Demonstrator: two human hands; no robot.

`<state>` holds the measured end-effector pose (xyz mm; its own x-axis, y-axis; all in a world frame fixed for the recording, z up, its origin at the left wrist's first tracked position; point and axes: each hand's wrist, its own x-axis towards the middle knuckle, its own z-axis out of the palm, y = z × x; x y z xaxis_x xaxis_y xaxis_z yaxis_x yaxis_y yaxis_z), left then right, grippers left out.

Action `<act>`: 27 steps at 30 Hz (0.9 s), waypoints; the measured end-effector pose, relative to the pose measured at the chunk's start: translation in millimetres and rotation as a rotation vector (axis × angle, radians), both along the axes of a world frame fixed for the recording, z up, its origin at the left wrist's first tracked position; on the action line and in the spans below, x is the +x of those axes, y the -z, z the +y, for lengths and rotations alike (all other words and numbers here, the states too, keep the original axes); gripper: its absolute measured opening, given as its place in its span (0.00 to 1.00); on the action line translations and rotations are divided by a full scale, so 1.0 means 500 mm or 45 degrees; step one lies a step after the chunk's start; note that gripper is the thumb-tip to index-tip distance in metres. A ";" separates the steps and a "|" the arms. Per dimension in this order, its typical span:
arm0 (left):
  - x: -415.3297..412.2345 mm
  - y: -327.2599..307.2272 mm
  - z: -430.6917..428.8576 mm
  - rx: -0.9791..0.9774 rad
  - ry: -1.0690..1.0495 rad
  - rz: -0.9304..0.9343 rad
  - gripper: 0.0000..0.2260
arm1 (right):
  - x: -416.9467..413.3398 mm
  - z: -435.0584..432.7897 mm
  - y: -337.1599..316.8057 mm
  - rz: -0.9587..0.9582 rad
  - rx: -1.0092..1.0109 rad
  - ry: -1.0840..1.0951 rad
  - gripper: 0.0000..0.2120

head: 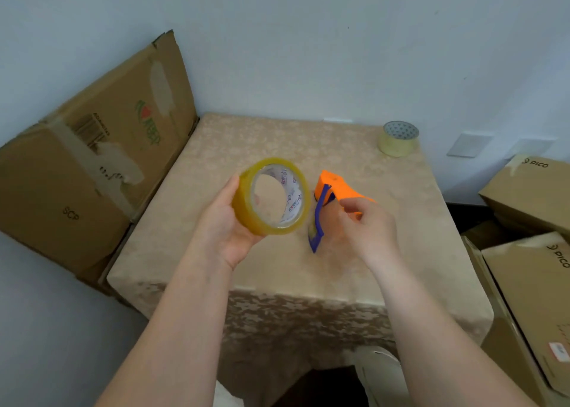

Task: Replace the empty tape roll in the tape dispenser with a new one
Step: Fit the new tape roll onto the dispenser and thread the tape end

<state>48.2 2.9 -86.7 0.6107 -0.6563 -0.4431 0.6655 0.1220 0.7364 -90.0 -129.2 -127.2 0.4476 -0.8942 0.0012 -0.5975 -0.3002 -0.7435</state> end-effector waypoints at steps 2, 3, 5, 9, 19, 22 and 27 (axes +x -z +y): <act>-0.001 0.006 0.000 -0.011 -0.010 0.036 0.12 | 0.001 -0.009 0.022 0.149 -0.148 0.006 0.14; -0.002 0.004 -0.001 -0.018 -0.005 0.027 0.11 | 0.002 -0.015 0.029 0.220 -0.167 0.007 0.15; 0.005 0.004 -0.002 -0.039 -0.011 -0.021 0.08 | 0.008 -0.026 0.036 0.359 -0.156 0.000 0.11; 0.021 0.005 -0.002 -0.027 -0.082 -0.098 0.18 | 0.013 -0.027 0.029 0.542 -0.328 -0.101 0.05; 0.033 0.017 0.026 -0.111 -0.023 0.110 0.16 | 0.033 -0.023 -0.010 -0.737 0.814 0.108 0.08; 0.029 0.015 0.031 -0.181 -0.066 0.263 0.14 | 0.037 0.005 -0.028 -0.974 1.067 -0.012 0.11; 0.030 0.019 0.027 -0.150 -0.100 0.431 0.13 | 0.059 0.063 -0.044 -0.975 1.164 -0.123 0.18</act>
<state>63.1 16.3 -96.1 0.4930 -0.6716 -0.5531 0.8542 0.2531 0.4541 -60.4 -97.7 -105.0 0.6731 -0.6657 -0.3220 0.0895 0.5056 -0.8581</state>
